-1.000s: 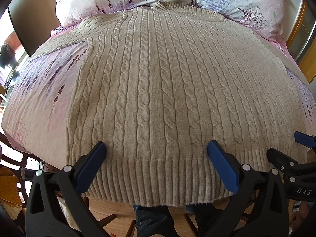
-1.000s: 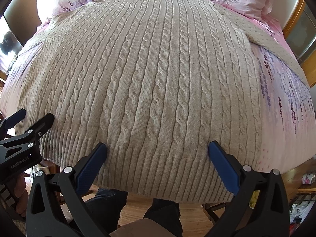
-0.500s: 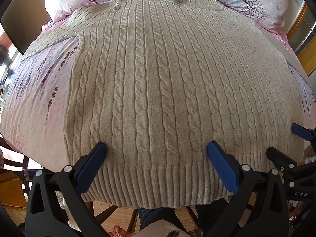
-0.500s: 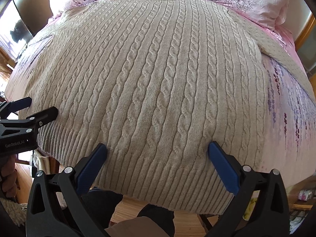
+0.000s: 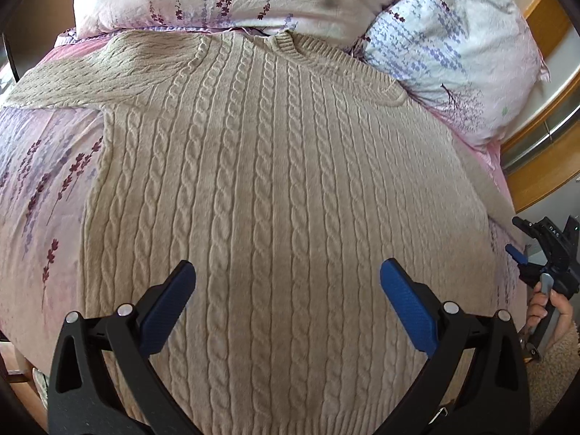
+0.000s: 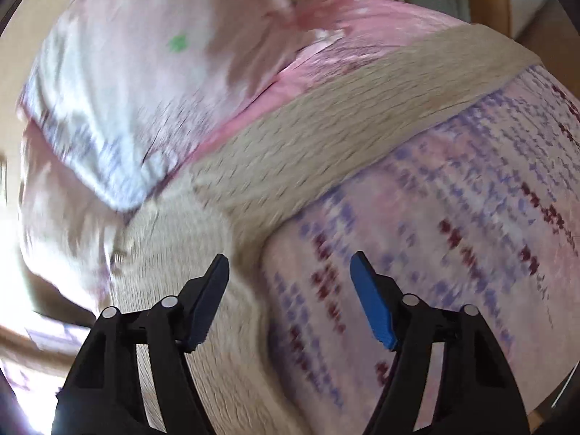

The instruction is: Fold small clothes

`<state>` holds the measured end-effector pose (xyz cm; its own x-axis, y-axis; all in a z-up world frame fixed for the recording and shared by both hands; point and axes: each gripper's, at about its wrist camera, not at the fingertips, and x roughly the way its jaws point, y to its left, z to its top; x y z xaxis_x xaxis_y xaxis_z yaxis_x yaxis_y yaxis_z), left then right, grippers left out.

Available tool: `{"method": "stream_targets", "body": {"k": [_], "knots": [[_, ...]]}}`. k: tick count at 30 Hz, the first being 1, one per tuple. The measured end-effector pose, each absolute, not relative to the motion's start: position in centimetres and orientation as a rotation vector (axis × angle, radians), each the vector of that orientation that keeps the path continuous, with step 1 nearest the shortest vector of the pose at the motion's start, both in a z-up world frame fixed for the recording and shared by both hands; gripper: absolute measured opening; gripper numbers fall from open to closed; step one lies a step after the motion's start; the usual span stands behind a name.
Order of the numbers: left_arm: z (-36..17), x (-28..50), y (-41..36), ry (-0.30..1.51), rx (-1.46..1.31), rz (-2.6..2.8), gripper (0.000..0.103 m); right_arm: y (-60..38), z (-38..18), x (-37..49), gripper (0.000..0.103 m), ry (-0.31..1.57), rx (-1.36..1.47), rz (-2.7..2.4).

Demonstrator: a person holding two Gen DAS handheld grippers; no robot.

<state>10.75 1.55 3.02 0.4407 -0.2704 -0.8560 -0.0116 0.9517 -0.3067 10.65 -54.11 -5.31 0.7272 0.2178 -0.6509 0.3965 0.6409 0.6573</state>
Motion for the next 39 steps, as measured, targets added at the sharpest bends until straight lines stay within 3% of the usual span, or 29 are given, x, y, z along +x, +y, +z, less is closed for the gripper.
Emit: {"method": "stream_targets", "body": {"k": [5, 10, 16, 19, 21, 32, 36, 39], "knots": [[4.3, 12.1, 1.3, 1.012, -0.325, -0.171, 0.101, -60.2, -7.5, 11.1, 0.055, 0.686, 1.124, -0.238], [4.5, 12.8, 0.8, 0.981, -0.328, -0.154, 0.101, -62.4, -7.6, 11.4, 0.052, 0.621, 1.168, -0.271], [5.0, 12.9, 0.2, 0.937, -0.315, -0.175, 0.101, -65.0, -8.6, 11.2, 0.039, 0.532, 1.252, -0.325], [5.2, 13.0, 0.4, 0.930, -0.333, -0.177, 0.101, -65.7, -8.7, 11.2, 0.027, 0.530, 1.239, -0.351], [5.0, 13.1, 0.7, 0.949, -0.345, -0.166, 0.101, -65.7, -8.7, 11.4, 0.010, 0.550, 1.214, -0.368], [5.6, 12.9, 2.8, 0.902, -0.396, -0.135, 0.101, -56.1, 1.9, 14.6, 0.008, 0.407, 0.955, 0.055], [6.1, 12.8, 3.0, 0.877, -0.400, -0.131, 0.101, -47.9, 2.8, 15.9, 0.008, 0.477, 0.891, 0.283], [6.6, 12.6, 3.1, 0.858, -0.384, -0.126, 0.101, -41.5, 0.2, 17.2, 0.008, 0.609, 0.837, 0.386]]}}
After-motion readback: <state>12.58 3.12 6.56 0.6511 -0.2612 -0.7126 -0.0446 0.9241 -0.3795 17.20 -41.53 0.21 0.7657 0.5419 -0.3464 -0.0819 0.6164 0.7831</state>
